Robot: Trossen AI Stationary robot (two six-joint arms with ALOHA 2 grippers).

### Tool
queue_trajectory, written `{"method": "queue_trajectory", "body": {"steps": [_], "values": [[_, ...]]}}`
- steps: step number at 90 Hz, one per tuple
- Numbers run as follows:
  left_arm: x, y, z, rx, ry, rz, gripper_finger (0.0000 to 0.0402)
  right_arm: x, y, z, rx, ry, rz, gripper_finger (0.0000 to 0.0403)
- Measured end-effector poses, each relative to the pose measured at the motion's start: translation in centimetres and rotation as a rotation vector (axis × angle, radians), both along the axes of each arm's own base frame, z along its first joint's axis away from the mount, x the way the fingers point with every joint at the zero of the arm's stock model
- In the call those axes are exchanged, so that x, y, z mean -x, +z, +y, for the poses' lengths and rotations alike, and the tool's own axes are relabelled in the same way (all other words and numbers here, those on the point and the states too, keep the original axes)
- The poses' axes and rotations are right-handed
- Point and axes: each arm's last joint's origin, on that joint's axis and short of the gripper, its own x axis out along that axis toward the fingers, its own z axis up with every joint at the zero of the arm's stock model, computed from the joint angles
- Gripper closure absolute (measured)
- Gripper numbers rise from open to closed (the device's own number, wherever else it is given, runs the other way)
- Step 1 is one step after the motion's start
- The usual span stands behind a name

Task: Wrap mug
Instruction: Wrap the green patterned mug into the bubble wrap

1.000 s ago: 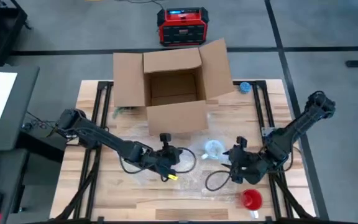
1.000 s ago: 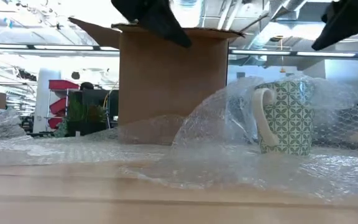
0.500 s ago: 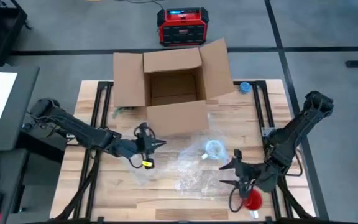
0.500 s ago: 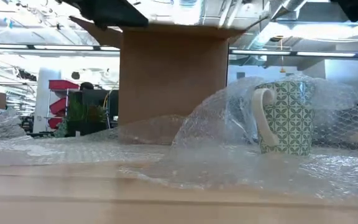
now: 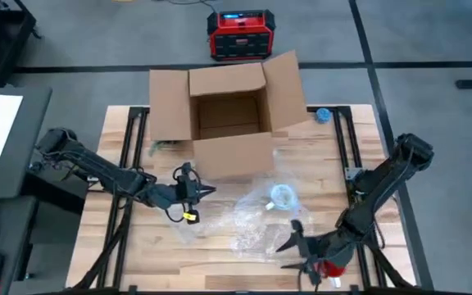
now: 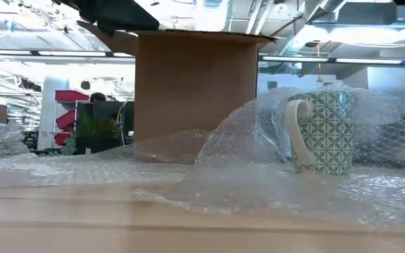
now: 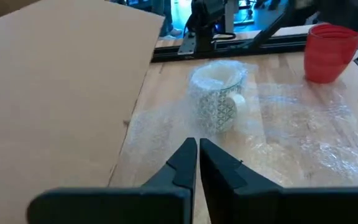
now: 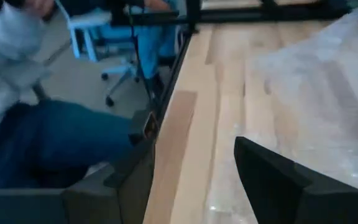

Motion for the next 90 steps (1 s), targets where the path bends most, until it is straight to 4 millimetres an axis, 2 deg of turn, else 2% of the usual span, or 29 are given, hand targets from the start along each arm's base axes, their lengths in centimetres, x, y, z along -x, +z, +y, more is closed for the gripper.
{"method": "queue_trajectory", "body": {"steps": [22,31,50,66,77,90], "values": [[0.0,-0.1,0.0,0.015,0.008,0.008,0.0402,-2.4,-1.7,3.9,0.077,0.044,0.273,0.0194],[0.1,-0.2,0.0,0.016,0.008,0.011,0.0402,-3.4,-3.2,4.7,0.144,0.001,0.386,0.0194],[0.1,-0.2,0.0,0.020,0.010,0.012,0.0402,-5.1,-8.2,3.5,0.240,-0.132,0.598,0.0194],[0.1,-0.2,0.0,0.021,0.010,0.010,0.0402,-6.2,-9.6,2.0,0.262,-0.232,0.670,0.0204],[0.1,-0.2,0.0,0.021,0.011,0.010,0.0402,-6.5,-9.8,1.2,0.249,-0.253,0.714,0.0248],[0.1,-0.2,0.0,0.035,0.016,0.005,0.0402,-6.7,-9.7,0.6,0.254,-0.266,0.721,0.0362]]}}
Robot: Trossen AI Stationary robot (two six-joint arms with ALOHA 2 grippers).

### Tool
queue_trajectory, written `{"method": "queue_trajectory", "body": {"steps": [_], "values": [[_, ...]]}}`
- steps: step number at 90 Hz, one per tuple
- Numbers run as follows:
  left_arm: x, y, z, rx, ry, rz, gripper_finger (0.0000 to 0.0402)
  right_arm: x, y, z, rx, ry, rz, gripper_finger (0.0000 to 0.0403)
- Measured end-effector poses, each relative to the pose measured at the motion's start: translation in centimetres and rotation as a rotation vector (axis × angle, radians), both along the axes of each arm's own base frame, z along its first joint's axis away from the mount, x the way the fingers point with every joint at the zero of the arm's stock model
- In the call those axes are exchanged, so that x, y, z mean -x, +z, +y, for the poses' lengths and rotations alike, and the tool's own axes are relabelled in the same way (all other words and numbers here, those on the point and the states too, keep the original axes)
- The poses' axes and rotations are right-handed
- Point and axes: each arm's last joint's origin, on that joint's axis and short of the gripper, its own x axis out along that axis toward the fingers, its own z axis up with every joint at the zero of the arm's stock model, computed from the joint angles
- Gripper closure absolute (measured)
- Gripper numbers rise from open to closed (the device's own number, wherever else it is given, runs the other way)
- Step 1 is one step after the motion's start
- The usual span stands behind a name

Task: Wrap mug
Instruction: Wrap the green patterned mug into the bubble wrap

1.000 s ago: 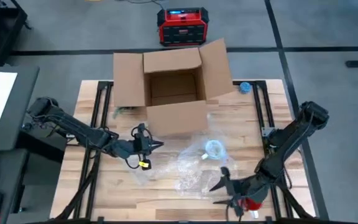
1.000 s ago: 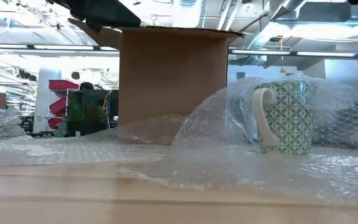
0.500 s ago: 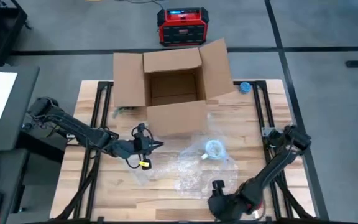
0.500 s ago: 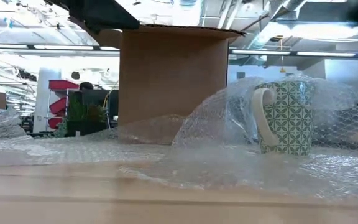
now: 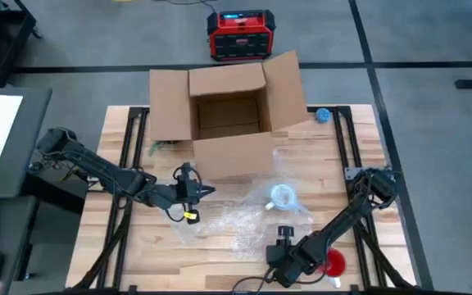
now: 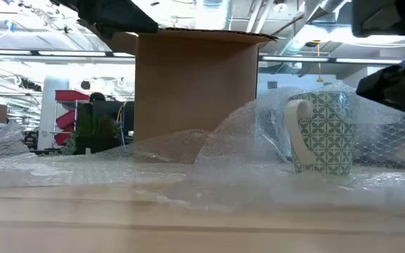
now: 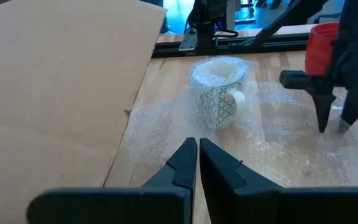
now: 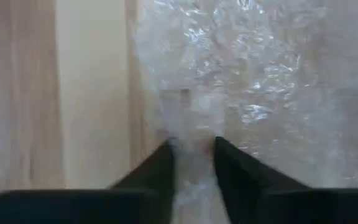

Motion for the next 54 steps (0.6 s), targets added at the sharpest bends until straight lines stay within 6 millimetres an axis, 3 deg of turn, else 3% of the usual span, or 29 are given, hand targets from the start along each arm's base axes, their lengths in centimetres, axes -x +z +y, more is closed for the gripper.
{"method": "queue_trajectory", "body": {"steps": [5,14,25,45,54], "values": [[0.0,0.0,0.0,0.005,0.001,-0.002,0.0402,0.0,0.4,0.0,0.008,0.007,-0.001,0.0389],[0.0,0.0,0.0,0.012,-0.011,0.000,0.0402,0.0,1.7,-0.1,0.031,0.010,-0.017,0.0391],[-0.2,-0.3,-0.1,0.005,-0.016,0.009,0.0402,0.5,6.8,-0.4,0.067,-0.008,-0.137,0.0401],[-0.8,-1.2,-0.4,-0.011,-0.016,0.042,0.0402,2.8,14.2,-4.4,0.162,-0.165,-0.302,0.0402],[-1.0,-1.6,-0.5,-0.016,-0.015,0.053,0.0402,3.5,15.8,-6.8,0.181,-0.261,-0.309,0.0402]]}}
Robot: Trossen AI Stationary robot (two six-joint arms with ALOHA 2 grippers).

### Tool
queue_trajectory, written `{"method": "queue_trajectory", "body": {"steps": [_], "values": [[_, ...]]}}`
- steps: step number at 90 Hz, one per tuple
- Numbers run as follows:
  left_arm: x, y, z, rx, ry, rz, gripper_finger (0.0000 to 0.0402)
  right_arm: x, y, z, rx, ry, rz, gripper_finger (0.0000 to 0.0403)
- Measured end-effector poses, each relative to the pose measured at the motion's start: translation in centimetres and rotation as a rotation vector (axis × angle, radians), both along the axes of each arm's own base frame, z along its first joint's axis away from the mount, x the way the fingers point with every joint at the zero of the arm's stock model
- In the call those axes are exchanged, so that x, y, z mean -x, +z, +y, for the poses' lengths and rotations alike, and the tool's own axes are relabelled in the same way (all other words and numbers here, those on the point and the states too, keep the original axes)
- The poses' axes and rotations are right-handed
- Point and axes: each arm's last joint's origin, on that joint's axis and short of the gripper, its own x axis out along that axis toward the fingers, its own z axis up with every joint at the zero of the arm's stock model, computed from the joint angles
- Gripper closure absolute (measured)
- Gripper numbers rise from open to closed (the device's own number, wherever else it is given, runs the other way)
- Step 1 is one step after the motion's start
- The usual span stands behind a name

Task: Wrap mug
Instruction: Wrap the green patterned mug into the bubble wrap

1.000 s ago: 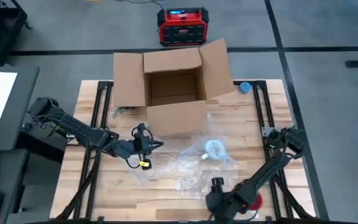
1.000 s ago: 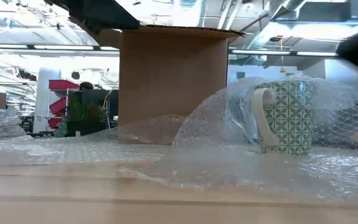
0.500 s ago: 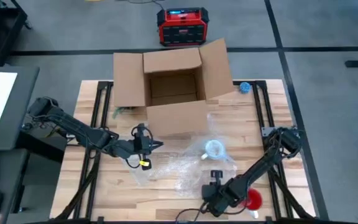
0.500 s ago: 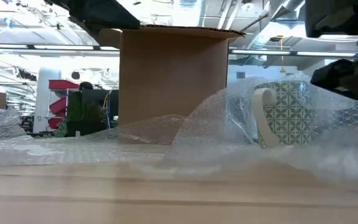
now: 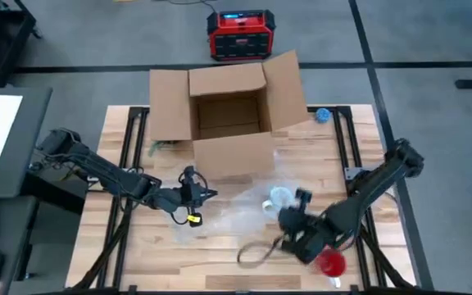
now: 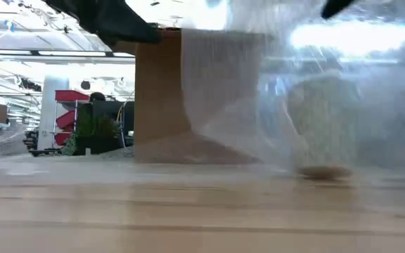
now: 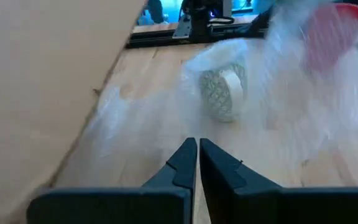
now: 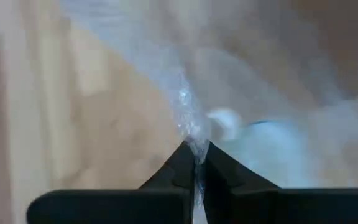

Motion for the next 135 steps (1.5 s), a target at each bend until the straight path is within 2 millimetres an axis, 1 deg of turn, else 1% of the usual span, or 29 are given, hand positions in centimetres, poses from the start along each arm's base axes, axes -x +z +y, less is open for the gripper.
{"method": "queue_trajectory", "body": {"steps": [9,17,29,40,48,60,68,80,88,97,105,110,114,120,128,135], "values": [[-0.2,0.0,0.0,-0.002,-0.006,-0.009,0.0402,-0.1,0.1,-1.5,-0.004,-0.046,0.011,0.0402],[-0.3,0.3,-0.1,0.015,-0.038,-0.023,0.0402,-0.4,-0.5,-1.9,-0.013,-0.053,0.047,0.0403],[-0.3,0.5,-0.7,0.004,-0.139,-0.036,0.0402,-1.3,-2.8,-1.2,-0.023,-0.039,0.111,0.0403],[-0.8,0.1,-1.6,-0.019,-0.229,-0.045,0.0402,-1.8,-4.0,-0.2,-0.031,-0.003,0.140,0.0403],[-1.5,-0.2,-2.2,-0.043,-0.263,-0.080,0.0402,-1.9,-4.7,0.3,-0.028,0.001,0.157,0.0403],[-2.9,-1.3,-2.9,-0.077,-0.280,-0.084,0.0402,-1.8,-4.8,0.5,-0.032,-0.003,0.155,0.0403],[-4.2,-1.1,-3.6,-0.097,-0.286,-0.085,0.0402,-1.6,-4.8,0.7,-0.032,0.004,0.155,0.0403],[-6.1,-1.0,-4.8,-0.153,-0.319,-0.038,0.0402,-1.7,-4.7,0.8,-0.041,0.008,0.143,0.0403],[-7.3,-0.6,-5.9,-0.179,-0.372,-0.012,0.0402,-2.2,-4.6,1.2,-0.070,0.091,0.136,0.0399],[-8.3,-0.4,-7.1,-0.208,-0.456,0.014,0.0402,-3.1,-4.2,2.0,-0.141,0.221,0.096,0.0371],[-8.8,-0.4,-8.2,-0.243,-0.520,0.041,0.0402,-3.8,-3.8,2.7,-0.207,0.369,0.069,0.0328],[-8.8,0.0,-8.9,-0.262,-0.547,0.049,0.0402,-3.9,-3.6,3.0,-0.232,0.441,0.084,0.0298],[-8.6,0.2,-9.3,-0.267,-0.558,0.058,0.0402,-3.8,-3.2,3.0,-0.229,0.452,0.100,0.0274],[-8.3,0.6,-9.7,-0.258,-0.566,0.058,0.0402,-3.5,-2.1,2.7,-0.223,0.440,0.116,0.0241],[-8.0,0.6,-10.0,-0.255,-0.572,0.068,0.0402,-2.5,0.2,1.9,-0.230,0.410,0.096,0.0205],[-7.8,0.5,-10.1,-0.258,-0.577,0.076,0.0402,-1.5,2.3,0.8,-0.251,0.381,0.045,0.0183]]}}
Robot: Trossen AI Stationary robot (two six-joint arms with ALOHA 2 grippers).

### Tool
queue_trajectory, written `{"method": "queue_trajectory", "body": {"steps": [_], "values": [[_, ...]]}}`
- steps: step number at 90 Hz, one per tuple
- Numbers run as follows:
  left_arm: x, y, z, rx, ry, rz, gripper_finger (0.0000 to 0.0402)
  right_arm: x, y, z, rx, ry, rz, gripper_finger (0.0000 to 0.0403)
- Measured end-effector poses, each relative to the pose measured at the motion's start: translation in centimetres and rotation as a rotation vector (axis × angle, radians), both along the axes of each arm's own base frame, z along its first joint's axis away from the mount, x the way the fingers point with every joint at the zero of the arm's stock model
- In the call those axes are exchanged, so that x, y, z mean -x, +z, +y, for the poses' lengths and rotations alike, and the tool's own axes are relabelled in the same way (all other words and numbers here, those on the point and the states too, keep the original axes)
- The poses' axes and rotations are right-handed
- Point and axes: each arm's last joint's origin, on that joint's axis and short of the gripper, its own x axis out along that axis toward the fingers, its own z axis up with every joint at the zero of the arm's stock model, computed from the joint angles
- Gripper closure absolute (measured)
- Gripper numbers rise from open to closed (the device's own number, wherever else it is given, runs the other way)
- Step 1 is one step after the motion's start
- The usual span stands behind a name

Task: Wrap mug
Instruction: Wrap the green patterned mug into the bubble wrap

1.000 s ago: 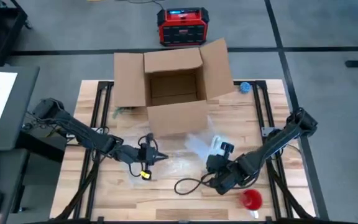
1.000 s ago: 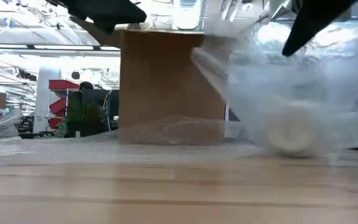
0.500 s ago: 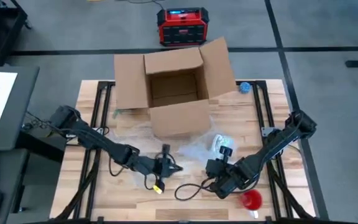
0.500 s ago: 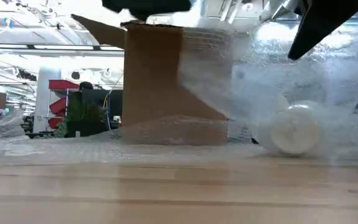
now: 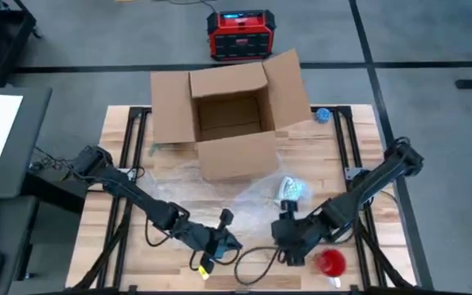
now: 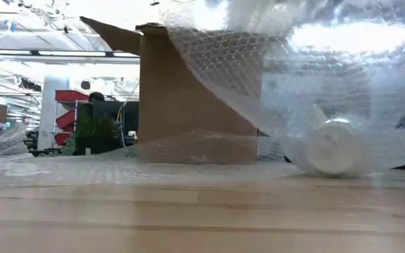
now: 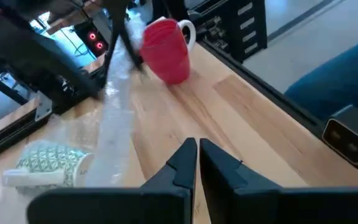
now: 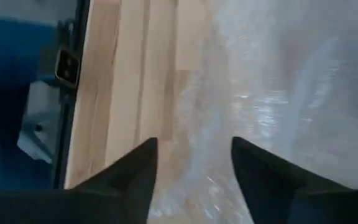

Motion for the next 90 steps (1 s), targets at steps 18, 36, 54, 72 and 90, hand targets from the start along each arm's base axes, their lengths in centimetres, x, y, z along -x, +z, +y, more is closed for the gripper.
{"method": "queue_trajectory", "body": {"steps": [18,36,54,72,90], "values": [[0.2,-0.4,0.1,-0.007,0.014,0.046,0.0402,2.2,3.9,-2.3,-0.104,-0.050,-0.101,0.0156],[0.5,-0.4,-0.4,-0.011,0.000,0.046,0.0402,4.1,2.0,-7.5,0.013,-0.366,0.136,0.0154],[1.0,-0.2,-0.9,-0.010,-0.020,0.046,0.0402,5.8,-2.5,-13.5,-0.063,-0.495,0.241,0.0154],[1.1,-0.5,-0.7,0.007,-0.013,0.082,0.0402,8.1,-6.5,-18.9,-0.273,-0.569,0.178,0.0154],[1.1,-0.5,-0.7,0.009,-0.010,0.084,0.0402,9.1,-9.8,-21.5,-0.428,-0.580,0.161,0.0154]]}}
